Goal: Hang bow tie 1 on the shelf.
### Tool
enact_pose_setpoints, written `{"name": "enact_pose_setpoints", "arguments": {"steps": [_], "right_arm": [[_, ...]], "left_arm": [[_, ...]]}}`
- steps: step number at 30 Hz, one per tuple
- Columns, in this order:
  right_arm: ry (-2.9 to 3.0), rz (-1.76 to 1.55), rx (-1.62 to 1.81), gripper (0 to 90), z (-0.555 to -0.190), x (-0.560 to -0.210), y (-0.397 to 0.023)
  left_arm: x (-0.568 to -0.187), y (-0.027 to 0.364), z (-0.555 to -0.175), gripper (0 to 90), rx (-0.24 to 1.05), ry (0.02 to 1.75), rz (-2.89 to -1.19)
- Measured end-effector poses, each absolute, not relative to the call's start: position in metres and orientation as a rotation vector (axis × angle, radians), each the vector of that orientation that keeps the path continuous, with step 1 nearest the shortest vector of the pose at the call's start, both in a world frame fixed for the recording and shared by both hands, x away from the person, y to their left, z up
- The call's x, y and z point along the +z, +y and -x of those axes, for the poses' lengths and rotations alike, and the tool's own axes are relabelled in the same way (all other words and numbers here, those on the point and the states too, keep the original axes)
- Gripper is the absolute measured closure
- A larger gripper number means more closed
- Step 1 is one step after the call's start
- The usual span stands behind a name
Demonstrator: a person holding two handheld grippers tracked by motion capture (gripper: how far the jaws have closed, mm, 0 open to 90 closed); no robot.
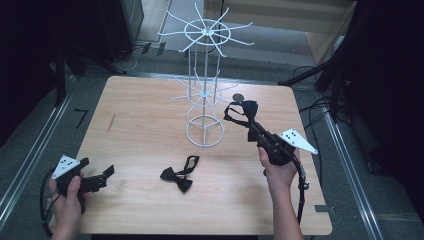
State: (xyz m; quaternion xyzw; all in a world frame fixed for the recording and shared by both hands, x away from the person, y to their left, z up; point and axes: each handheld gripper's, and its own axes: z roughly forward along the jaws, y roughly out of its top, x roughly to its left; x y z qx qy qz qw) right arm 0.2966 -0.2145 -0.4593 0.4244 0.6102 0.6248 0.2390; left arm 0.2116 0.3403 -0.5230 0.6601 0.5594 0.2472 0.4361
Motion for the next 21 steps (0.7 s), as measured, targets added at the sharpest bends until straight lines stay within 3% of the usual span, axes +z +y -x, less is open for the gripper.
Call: {"name": "enact_pose_setpoints", "arguments": {"steps": [21], "right_arm": [[1.657,-1.221,1.760,82.3,-0.308,-0.452,-0.208]], "left_arm": [[-0.523,0.341,-0.211,0.0,0.615,1.392,-1.642]]}}
